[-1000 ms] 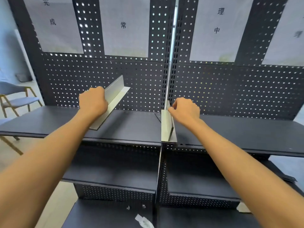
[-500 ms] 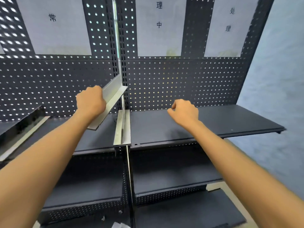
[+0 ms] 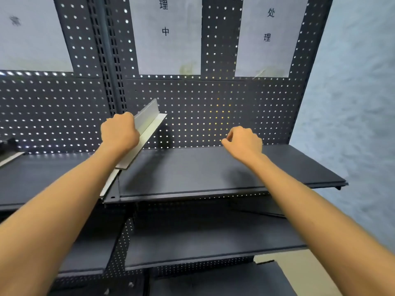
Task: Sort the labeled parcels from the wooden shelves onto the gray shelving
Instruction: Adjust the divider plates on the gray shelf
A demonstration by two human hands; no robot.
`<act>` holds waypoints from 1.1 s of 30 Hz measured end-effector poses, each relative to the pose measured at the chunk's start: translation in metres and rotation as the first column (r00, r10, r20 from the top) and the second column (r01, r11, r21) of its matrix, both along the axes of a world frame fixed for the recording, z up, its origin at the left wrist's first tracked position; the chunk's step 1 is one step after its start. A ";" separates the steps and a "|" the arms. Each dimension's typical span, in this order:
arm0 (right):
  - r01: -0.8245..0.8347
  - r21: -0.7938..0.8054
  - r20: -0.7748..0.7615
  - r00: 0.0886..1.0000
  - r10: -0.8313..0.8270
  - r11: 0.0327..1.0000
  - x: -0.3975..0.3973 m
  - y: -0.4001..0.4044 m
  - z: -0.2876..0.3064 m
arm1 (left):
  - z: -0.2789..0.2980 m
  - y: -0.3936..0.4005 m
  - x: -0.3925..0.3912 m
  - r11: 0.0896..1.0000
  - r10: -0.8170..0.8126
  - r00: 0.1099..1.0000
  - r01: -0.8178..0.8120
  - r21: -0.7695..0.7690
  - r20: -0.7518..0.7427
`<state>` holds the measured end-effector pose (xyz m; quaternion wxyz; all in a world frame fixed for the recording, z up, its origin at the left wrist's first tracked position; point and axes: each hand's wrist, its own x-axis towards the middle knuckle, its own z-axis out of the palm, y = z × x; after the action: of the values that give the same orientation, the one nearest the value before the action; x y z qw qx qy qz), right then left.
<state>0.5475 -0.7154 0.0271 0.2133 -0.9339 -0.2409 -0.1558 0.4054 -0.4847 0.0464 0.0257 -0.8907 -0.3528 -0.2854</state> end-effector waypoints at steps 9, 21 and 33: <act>-0.079 -0.060 -0.017 0.997 0.078 0.995 0.059 -0.067 -0.001 | -0.021 -0.086 0.045 0.996 0.078 0.997 -0.078 -0.052 -0.015; -0.131 -0.087 0.003 0.991 0.132 0.987 0.092 -0.118 -0.012 | -0.039 -0.170 0.109 0.990 0.061 0.990 -0.076 -0.117 -0.127; -0.149 -0.053 -0.072 0.987 0.145 0.987 0.118 -0.142 -0.023 | -0.062 -0.201 0.153 0.983 0.026 0.983 -0.058 -0.175 -0.180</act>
<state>0.6658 -0.8576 0.0042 0.2049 -0.9242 -0.3062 -0.1006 0.5581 -0.6856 -0.0154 -0.0171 -0.9035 -0.3923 -0.1714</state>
